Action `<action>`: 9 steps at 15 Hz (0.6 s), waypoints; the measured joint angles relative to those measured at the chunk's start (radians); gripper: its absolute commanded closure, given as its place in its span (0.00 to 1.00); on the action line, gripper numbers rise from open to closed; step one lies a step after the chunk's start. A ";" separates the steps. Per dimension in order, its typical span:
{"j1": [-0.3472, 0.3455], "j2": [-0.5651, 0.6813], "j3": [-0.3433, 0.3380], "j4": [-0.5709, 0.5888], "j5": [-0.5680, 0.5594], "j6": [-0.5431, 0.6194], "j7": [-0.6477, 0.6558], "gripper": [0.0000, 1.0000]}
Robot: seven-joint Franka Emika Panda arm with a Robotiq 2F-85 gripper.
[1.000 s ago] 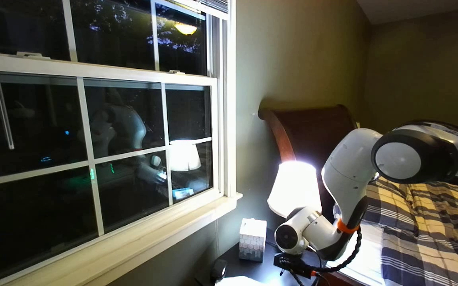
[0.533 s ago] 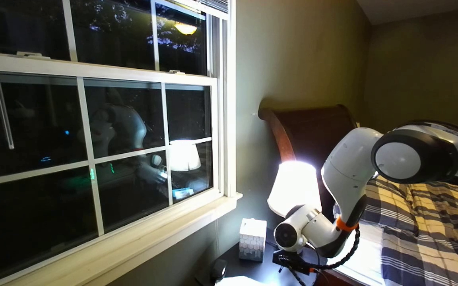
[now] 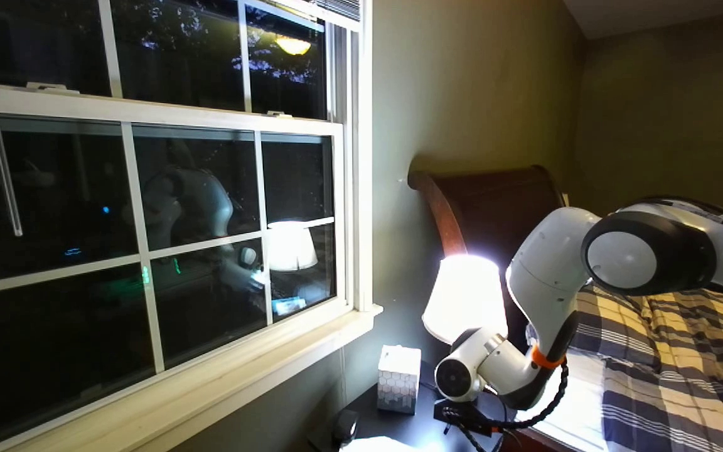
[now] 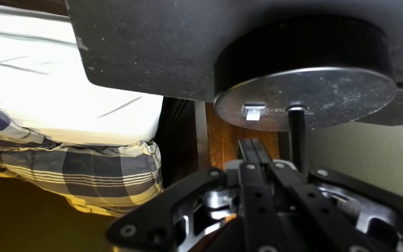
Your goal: Turn off the table lamp
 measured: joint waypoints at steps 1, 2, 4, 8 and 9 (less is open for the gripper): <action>-0.001 0.006 0.000 0.004 -0.005 -0.002 0.000 1.00; -0.003 0.013 0.000 0.010 -0.013 -0.002 0.000 1.00; -0.006 0.027 0.000 0.023 -0.027 -0.002 0.000 1.00; -0.013 0.049 0.001 0.047 -0.058 -0.002 0.007 1.00; -0.014 0.053 0.001 0.052 -0.063 -0.002 0.007 1.00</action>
